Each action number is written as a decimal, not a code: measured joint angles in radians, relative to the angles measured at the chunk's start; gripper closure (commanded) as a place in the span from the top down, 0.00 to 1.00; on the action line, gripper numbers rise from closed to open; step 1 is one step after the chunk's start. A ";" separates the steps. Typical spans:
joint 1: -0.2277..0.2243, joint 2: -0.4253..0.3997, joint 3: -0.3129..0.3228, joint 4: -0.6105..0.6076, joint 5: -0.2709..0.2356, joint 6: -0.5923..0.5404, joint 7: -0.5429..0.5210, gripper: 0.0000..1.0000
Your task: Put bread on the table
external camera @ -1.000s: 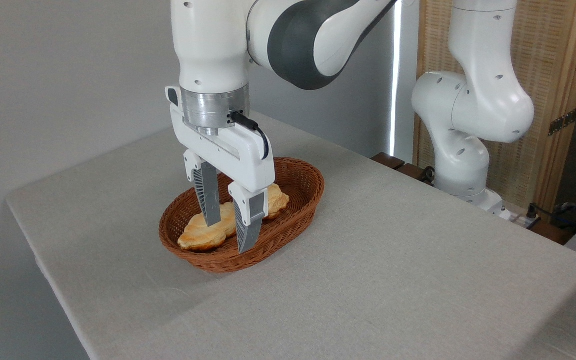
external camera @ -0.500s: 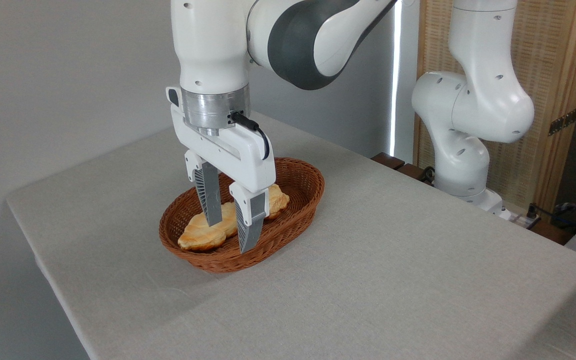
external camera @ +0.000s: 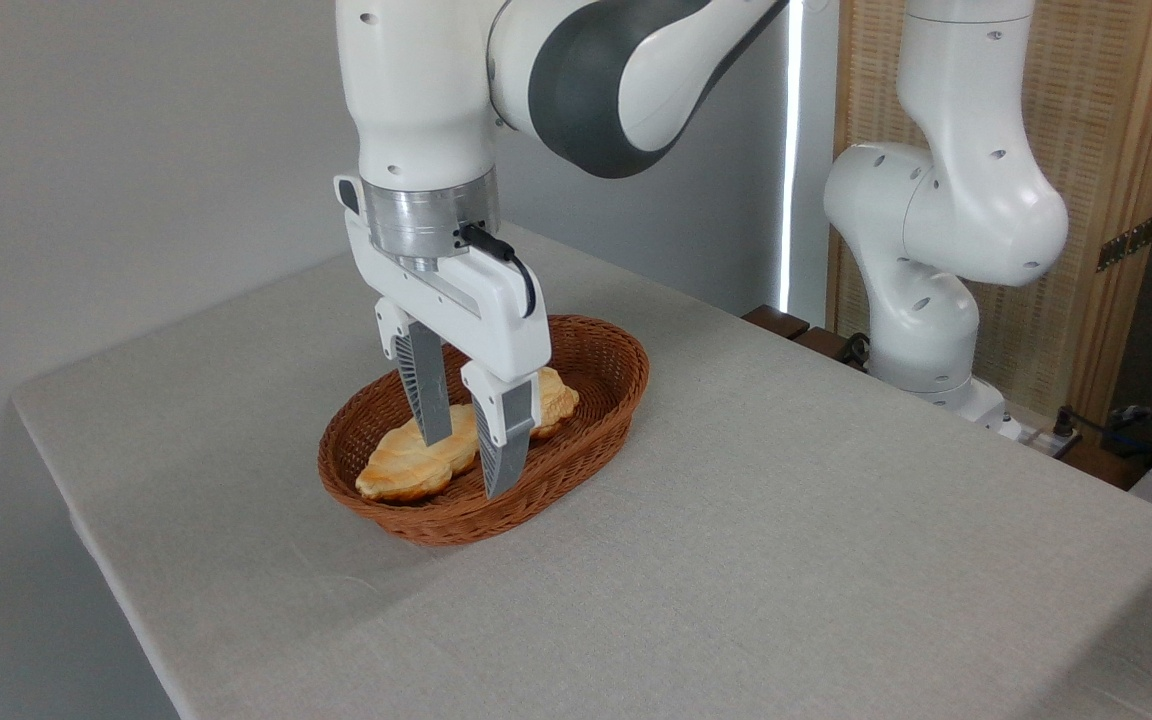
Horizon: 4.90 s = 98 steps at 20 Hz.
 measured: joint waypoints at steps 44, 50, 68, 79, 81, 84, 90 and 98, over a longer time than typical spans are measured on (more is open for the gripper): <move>-0.176 0.096 -0.021 -0.073 -0.048 0.217 -0.301 0.25; -0.176 0.096 -0.021 -0.073 -0.048 0.217 -0.301 0.24; -0.173 0.002 -0.001 -0.057 -0.048 0.195 -0.301 0.26; -0.165 -0.059 0.198 0.001 -0.048 0.045 -0.028 0.27; -0.164 -0.054 0.235 -0.001 -0.048 0.038 0.047 0.35; -0.163 -0.040 0.284 -0.003 -0.048 0.021 0.132 0.67; -0.163 -0.010 0.313 -0.006 -0.046 0.020 0.173 1.00; -0.163 -0.008 0.313 -0.005 -0.045 0.020 0.173 1.00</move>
